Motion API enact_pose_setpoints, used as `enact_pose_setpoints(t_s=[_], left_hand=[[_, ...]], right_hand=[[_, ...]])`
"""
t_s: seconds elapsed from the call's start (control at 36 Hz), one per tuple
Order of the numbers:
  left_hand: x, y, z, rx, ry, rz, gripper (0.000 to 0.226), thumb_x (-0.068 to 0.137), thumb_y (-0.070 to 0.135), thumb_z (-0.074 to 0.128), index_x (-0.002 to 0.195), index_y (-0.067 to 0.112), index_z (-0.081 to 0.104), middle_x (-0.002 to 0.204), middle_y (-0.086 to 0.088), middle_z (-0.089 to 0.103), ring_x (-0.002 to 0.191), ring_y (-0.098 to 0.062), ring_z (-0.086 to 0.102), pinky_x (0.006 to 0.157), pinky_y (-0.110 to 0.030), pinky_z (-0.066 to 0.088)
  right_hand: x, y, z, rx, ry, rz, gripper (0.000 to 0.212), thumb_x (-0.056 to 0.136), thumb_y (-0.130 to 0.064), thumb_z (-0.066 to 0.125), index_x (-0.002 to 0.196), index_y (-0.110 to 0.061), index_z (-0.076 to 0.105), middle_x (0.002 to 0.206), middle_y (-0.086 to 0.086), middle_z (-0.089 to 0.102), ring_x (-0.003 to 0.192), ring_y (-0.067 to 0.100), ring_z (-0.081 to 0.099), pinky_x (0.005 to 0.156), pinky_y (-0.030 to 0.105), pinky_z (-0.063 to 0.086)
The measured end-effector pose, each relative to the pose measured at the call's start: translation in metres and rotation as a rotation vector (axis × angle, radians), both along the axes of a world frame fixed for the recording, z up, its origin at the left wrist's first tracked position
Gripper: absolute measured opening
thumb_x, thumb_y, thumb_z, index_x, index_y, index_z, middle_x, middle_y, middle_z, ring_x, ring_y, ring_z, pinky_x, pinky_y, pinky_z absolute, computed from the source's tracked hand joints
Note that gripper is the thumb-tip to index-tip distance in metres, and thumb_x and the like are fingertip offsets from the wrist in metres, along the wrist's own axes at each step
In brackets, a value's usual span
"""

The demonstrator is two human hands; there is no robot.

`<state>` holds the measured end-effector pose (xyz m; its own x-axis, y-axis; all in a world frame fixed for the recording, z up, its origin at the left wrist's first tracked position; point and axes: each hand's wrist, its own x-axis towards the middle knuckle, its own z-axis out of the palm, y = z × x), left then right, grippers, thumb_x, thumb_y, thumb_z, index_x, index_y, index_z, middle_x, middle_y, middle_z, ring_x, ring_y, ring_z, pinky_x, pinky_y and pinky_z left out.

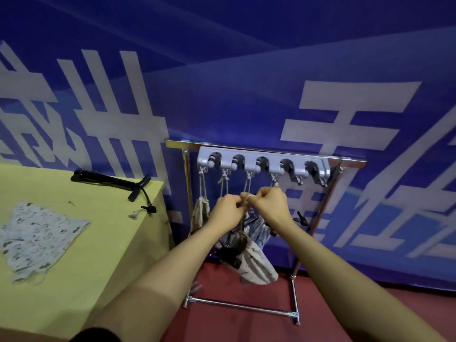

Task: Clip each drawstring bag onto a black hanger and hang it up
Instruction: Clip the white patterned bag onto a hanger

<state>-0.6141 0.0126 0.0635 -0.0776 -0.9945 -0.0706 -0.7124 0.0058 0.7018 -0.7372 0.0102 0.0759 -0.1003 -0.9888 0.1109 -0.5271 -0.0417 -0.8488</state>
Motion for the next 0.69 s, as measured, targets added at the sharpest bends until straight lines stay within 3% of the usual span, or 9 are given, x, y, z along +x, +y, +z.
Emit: enact_pose_setpoints(t_s=[0.06, 0.17, 0.33, 0.5, 0.61, 0.69], left_hand=[[-0.019, -0.011, -0.003, 0.009, 0.079, 0.032, 0.035, 0.091, 0.022, 0.056, 0.057, 0.016, 0.052, 0.057, -0.003, 0.055, 0.070, -0.026, 0.055, 0.059, -0.029, 0.034], [-0.066, -0.037, -0.004, 0.026, 0.139, 0.042, 0.019, 0.090, 0.012, 0.055, 0.084, 0.005, 0.072, 0.081, -0.013, 0.070, 0.080, -0.025, 0.064, 0.068, -0.026, 0.044], [-0.127, -0.067, -0.019, 0.037, 0.180, 0.082, 0.018, 0.090, 0.011, 0.057, 0.091, 0.004, 0.073, 0.094, -0.013, 0.073, 0.091, -0.023, 0.066, 0.075, -0.027, 0.048], [-0.167, -0.097, -0.020, 0.017, 0.220, 0.131, 0.021, 0.090, 0.010, 0.054, 0.075, 0.005, 0.069, 0.071, -0.009, 0.067, 0.074, -0.023, 0.064, 0.069, -0.028, 0.049], [-0.183, -0.116, -0.022, 0.007, 0.277, 0.182, 0.023, 0.090, 0.010, 0.055, 0.074, 0.002, 0.069, 0.076, -0.017, 0.071, 0.075, -0.029, 0.068, 0.076, -0.040, 0.057], [-0.189, -0.126, -0.027, 0.001, 0.268, 0.206, 0.024, 0.090, 0.009, 0.054, 0.073, 0.000, 0.068, 0.076, -0.017, 0.070, 0.076, -0.030, 0.068, 0.075, -0.041, 0.056]], right_hand=[[-0.020, -0.009, -0.002, 0.039, 0.013, -0.004, 0.046, 0.080, -0.020, 0.071, 0.052, -0.013, 0.037, 0.048, 0.002, 0.038, 0.049, 0.015, 0.037, 0.051, 0.029, 0.032], [-0.071, -0.032, -0.008, 0.138, 0.012, 0.011, 0.042, 0.081, -0.016, 0.071, 0.060, -0.012, 0.034, 0.052, 0.004, 0.036, 0.052, 0.016, 0.035, 0.050, 0.027, 0.033], [-0.129, -0.055, -0.027, 0.145, -0.029, -0.001, 0.029, 0.088, -0.008, 0.054, 0.067, -0.009, 0.035, 0.056, 0.002, 0.030, 0.053, 0.016, 0.027, 0.051, 0.028, 0.024], [-0.158, -0.082, -0.041, 0.067, -0.034, -0.030, 0.019, 0.098, -0.014, 0.048, 0.081, -0.006, 0.047, 0.060, 0.000, 0.043, 0.052, 0.013, 0.038, 0.047, 0.019, 0.031], [-0.165, -0.100, -0.051, 0.026, -0.031, -0.084, 0.016, 0.098, -0.015, 0.048, 0.084, -0.009, 0.051, 0.066, -0.001, 0.051, 0.060, 0.017, 0.050, 0.060, 0.033, 0.041], [-0.168, -0.111, -0.055, 0.059, 0.019, -0.084, 0.016, 0.098, -0.017, 0.047, 0.083, -0.012, 0.049, 0.066, 0.001, 0.052, 0.066, 0.026, 0.056, 0.061, 0.042, 0.047]])
